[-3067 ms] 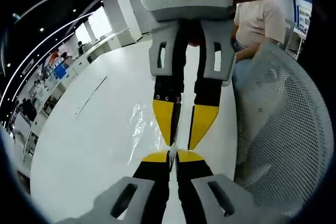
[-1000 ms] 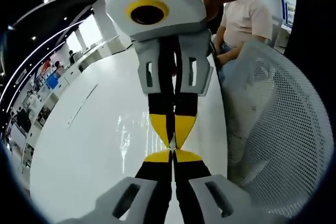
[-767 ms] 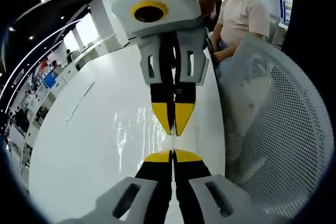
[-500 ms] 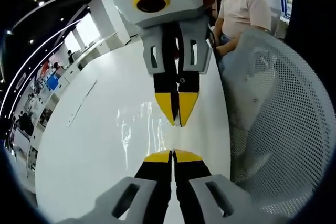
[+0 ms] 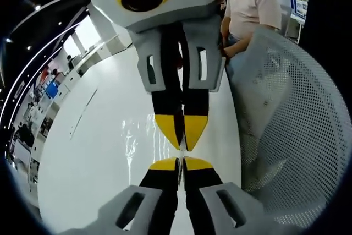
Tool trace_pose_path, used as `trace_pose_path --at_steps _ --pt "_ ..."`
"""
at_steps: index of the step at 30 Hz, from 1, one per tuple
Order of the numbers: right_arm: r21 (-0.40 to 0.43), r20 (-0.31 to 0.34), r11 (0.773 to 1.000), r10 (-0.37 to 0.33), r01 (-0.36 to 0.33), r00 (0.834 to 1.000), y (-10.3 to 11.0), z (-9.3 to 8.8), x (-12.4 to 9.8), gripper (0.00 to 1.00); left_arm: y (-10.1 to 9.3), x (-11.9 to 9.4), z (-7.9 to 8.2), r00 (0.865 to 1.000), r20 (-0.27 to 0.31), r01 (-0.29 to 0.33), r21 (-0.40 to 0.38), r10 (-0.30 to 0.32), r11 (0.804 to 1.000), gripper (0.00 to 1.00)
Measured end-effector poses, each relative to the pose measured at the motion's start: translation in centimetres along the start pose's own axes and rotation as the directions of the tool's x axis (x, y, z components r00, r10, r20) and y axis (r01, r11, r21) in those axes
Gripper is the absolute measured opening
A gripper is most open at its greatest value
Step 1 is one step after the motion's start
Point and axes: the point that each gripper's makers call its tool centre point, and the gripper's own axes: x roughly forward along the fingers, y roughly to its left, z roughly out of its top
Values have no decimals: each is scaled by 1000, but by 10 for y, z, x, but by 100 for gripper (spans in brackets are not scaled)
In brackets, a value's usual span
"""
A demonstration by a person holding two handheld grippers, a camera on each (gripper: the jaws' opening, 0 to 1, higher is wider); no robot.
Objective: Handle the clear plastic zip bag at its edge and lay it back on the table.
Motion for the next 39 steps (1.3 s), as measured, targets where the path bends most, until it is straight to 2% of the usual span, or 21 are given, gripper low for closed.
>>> trace_pose_path --at_steps 2,5,11,18,22,39 --pt "1 4 1000 -1 1 1000 0 0 0 0 1 -1 1 1000 1 -18 31 18 999 0" --pt "9 7 1000 1 -1 1000 0 -1 -1 0 3 -1 -1 1000 3 -18 12 18 1000 0" --pt "-19 -33 1000 -12 12 999 -4 -12 -5 0 6 0 -6 1000 -13 -24 -9 24 1000 0" --pt "-18 -49 1000 -22 21 999 -6 -25 -15 0 4 0 -4 1000 -12 -18 -37 17 999 0" --pt "-20 -76 999 -32 31 997 -7 -35 -20 0 4 0 -6 1000 -22 -17 -39 16 999 0" --pt "-14 -118 998 -66 65 991 -20 -62 -32 0 11 -4 -16 999 -46 -31 -73 28 997 0"
